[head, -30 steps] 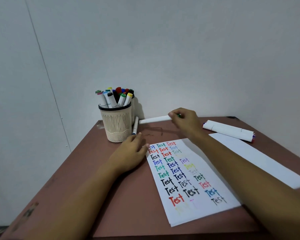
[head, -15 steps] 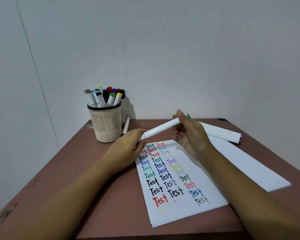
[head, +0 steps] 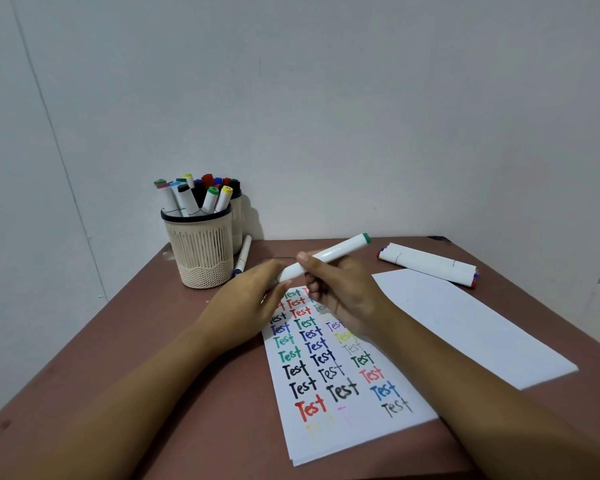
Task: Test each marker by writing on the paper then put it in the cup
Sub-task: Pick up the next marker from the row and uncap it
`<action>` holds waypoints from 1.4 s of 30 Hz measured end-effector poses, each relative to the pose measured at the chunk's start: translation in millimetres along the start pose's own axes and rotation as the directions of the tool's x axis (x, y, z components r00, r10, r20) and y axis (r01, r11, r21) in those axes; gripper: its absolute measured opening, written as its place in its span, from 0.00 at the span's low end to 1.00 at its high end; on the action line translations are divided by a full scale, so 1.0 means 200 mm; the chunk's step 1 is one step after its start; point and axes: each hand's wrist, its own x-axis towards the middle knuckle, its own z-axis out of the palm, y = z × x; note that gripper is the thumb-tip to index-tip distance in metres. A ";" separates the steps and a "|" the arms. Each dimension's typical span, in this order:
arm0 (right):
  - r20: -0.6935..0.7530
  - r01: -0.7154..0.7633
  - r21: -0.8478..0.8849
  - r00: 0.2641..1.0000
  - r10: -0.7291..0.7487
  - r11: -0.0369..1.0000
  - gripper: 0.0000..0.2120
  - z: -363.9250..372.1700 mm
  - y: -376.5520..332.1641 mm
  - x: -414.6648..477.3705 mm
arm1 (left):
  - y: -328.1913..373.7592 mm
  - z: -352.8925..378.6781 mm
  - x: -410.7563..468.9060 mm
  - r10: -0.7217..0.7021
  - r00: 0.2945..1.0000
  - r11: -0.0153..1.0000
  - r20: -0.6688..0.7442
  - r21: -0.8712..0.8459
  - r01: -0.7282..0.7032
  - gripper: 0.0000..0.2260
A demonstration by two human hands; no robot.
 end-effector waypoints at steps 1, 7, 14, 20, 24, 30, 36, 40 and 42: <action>0.006 0.010 -0.005 1.000 -0.010 1.000 0.05 0.00 0.00 0.00 | 0.00 0.00 0.00 -0.005 1.000 1.000 -0.009 0.002 0.005 0.22; 0.036 0.042 -0.036 0.999 -0.041 0.998 0.03 0.00 0.02 0.00 | -0.01 0.00 0.00 -0.032 0.999 0.999 -0.028 -0.042 0.031 0.20; 0.081 0.067 -0.064 0.995 -0.062 0.996 0.04 -0.01 0.01 0.02 | -0.01 -0.01 0.00 -0.053 0.998 0.998 -0.043 -0.035 0.051 0.17; 0.058 0.088 -0.110 0.995 -0.082 0.990 0.03 -0.02 -0.02 0.01 | -0.02 -0.01 -0.01 -0.093 0.993 0.994 -0.065 0.054 0.097 0.21; -0.172 0.094 0.021 0.981 -0.089 0.995 0.07 -0.05 -0.07 0.04 | -0.01 -0.01 0.01 -0.259 0.965 0.964 -0.040 -0.069 0.256 0.23; -0.353 0.155 0.341 0.935 -0.027 0.927 0.06 -0.20 -0.12 0.10 | -0.04 0.01 0.02 -0.419 0.908 0.879 0.009 -0.247 0.407 0.13; -0.365 0.060 -0.159 0.924 -0.115 0.986 0.11 -0.25 -0.03 0.13 | -0.06 0.01 0.03 -0.444 0.895 0.877 0.046 -0.180 0.445 0.15; -0.358 0.005 -0.305 0.926 -0.119 0.952 0.08 -0.23 0.01 0.14 | -0.07 0.00 0.02 -0.429 0.900 0.886 0.082 -0.158 0.437 0.15; -0.344 -0.022 -0.373 0.932 -0.116 0.928 0.07 -0.23 0.02 0.13 | -0.07 0.00 0.02 -0.432 0.895 0.882 0.112 -0.155 0.445 0.16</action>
